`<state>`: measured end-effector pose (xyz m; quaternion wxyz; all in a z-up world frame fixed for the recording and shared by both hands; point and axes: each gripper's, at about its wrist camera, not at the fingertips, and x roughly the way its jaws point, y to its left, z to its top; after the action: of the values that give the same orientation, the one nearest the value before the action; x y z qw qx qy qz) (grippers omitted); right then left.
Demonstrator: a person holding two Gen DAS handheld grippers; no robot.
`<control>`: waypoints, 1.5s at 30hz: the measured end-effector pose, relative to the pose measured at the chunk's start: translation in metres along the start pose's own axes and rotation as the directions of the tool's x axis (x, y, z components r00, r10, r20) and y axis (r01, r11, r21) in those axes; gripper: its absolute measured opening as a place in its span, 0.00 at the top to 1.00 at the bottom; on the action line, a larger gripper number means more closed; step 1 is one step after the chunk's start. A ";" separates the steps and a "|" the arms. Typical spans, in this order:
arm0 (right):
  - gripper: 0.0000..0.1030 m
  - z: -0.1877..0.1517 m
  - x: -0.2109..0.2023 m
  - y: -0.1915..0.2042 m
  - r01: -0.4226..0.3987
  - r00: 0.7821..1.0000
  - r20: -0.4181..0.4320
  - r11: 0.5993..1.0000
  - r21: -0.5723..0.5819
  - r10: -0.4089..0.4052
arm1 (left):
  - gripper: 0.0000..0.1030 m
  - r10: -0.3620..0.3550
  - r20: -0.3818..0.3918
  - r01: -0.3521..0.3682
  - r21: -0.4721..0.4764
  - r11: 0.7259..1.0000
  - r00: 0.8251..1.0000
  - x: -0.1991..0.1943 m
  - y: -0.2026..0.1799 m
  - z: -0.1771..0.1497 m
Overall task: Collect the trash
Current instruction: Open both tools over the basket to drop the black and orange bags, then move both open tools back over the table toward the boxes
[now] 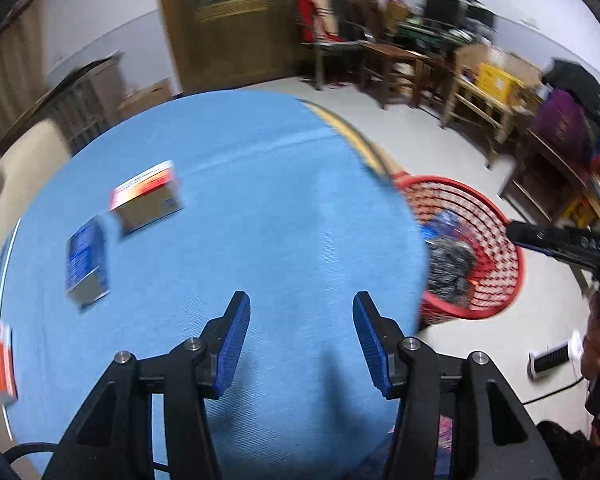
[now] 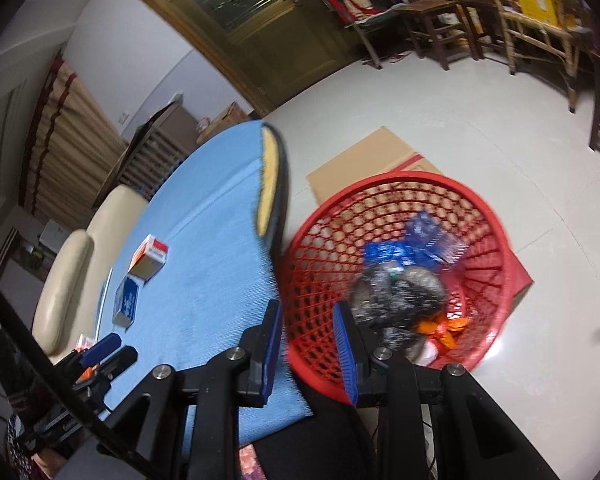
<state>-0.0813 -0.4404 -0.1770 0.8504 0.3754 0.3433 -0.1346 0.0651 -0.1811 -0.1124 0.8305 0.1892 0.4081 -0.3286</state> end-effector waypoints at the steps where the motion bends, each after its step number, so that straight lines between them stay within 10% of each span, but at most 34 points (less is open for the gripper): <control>1: 0.71 0.000 0.003 0.008 -0.003 1.000 -0.008 1.000 -0.017 0.003 | 0.47 0.013 0.000 -0.013 -0.030 0.999 1.000 -0.001 0.012 -0.002; 17: 0.71 -0.017 0.049 0.094 -0.067 0.993 -0.112 0.978 -0.199 0.045 | 0.47 0.156 0.012 -0.150 -0.215 0.965 0.988 0.002 0.107 -0.020; 45: 0.71 0.035 0.116 0.075 -0.297 0.949 -0.149 0.945 -0.137 0.277 | 0.38 0.360 -0.048 -0.357 -0.304 0.883 0.932 0.041 0.140 0.042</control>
<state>0.0564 -0.4116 -0.1986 0.8643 0.3607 0.3480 0.0426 0.2050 -0.1215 -0.1142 0.8979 0.1278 0.4084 -0.1028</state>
